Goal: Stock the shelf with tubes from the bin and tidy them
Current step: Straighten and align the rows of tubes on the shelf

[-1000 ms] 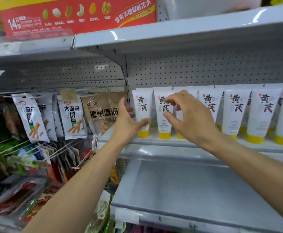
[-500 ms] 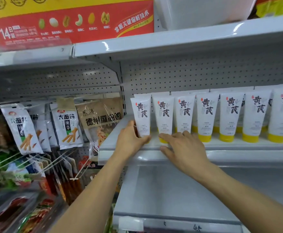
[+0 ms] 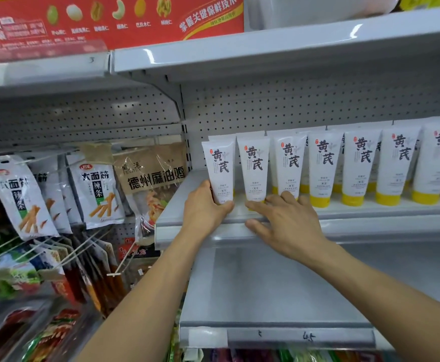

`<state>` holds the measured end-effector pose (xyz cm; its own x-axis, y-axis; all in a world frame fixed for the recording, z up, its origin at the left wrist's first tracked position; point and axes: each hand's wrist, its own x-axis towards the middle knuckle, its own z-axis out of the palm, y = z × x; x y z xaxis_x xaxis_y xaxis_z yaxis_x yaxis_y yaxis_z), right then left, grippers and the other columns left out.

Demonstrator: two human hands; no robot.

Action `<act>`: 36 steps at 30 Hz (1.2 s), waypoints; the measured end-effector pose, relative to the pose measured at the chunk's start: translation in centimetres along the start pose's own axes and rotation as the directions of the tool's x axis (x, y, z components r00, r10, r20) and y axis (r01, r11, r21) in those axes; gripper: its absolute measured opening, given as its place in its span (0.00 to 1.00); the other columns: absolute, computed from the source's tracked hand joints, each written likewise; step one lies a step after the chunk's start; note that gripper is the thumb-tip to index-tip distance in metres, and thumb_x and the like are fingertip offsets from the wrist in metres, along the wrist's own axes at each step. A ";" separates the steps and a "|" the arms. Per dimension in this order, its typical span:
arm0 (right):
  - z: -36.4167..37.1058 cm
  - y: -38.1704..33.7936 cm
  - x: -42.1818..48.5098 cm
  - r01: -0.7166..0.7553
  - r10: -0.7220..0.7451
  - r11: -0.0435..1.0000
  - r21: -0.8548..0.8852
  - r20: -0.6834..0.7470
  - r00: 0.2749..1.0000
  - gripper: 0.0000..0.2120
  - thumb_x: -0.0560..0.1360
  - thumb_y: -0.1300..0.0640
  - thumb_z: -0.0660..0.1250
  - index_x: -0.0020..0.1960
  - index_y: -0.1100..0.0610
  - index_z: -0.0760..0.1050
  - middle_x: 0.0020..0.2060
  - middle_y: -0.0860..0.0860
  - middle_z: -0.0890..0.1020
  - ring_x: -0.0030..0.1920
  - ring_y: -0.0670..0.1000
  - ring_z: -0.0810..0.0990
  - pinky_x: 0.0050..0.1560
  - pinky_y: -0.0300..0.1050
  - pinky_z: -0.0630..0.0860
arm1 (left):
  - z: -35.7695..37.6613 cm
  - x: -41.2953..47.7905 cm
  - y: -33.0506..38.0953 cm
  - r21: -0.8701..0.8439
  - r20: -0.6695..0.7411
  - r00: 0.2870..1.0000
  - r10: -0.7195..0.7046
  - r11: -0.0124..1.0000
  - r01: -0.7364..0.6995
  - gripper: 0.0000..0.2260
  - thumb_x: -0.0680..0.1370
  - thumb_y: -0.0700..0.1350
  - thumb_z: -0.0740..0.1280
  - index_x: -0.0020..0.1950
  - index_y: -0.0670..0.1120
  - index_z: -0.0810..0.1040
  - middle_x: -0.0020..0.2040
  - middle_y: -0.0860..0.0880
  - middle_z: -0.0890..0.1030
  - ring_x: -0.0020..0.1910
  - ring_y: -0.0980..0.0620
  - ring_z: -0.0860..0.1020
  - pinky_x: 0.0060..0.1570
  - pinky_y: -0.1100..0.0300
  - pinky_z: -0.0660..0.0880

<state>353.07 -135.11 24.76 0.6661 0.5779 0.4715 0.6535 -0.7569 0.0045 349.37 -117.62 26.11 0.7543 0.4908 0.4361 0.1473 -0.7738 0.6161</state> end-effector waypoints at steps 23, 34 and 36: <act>-0.3 5.6 -3.9 -0.004 0.039 0.992 0.122 -0.287 0.957 0.19 0.73 0.44 0.56 0.54 0.48 0.81 0.46 0.47 0.81 0.48 0.55 0.79 0.44 0.48 0.70 | 0.7 -4.4 2.9 -0.160 -0.338 0.924 0.181 0.956 -0.246 0.18 0.73 0.45 0.72 0.59 0.45 0.71 0.53 0.51 0.70 0.49 0.53 0.72 0.53 0.57 0.72; -1.1 11.1 -4.4 -0.075 0.081 0.995 0.058 -0.123 0.989 0.29 0.73 0.36 0.46 0.64 0.44 0.76 0.50 0.50 0.81 0.52 0.57 0.77 0.51 0.50 0.71 | 8.4 -7.0 7.9 0.202 0.003 0.932 0.363 0.912 -0.356 0.21 0.78 0.55 0.63 0.71 0.54 0.71 0.68 0.47 0.70 0.68 0.46 0.68 0.67 0.52 0.66; -1.2 11.1 -4.1 -0.054 0.055 0.998 0.018 -0.098 0.994 0.31 0.73 0.36 0.42 0.67 0.42 0.72 0.53 0.51 0.81 0.54 0.58 0.77 0.53 0.51 0.71 | 8.6 -6.8 8.5 0.278 0.008 0.942 0.335 0.904 -0.324 0.23 0.76 0.58 0.57 0.71 0.57 0.70 0.68 0.46 0.71 0.66 0.44 0.70 0.64 0.51 0.68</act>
<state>357.18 -146.22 23.95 0.6626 0.5024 0.5555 0.6231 -0.7813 -0.0366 351.00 -130.97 22.67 0.7652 0.2000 0.6119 0.0669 -0.9701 0.2334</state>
